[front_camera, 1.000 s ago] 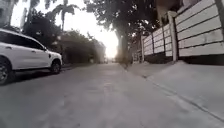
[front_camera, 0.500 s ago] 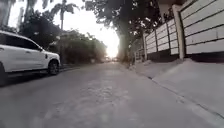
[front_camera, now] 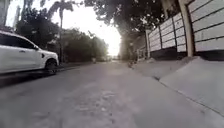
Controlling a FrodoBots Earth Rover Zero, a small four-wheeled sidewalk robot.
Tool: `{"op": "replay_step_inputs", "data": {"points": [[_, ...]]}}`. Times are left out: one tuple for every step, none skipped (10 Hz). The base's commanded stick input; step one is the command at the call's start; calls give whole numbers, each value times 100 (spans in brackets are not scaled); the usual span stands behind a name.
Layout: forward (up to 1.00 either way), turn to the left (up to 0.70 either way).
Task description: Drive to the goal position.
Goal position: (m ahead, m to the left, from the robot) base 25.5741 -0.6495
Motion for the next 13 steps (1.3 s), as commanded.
{"op": "replay_step_inputs", "data": {"points": [[100, 0], [100, 0], [100, 0], [100, 0], [100, 0], [100, 0], [100, 0], [100, 0], [100, 0], [100, 0], [100, 0], [100, 0], [100, 0]]}}
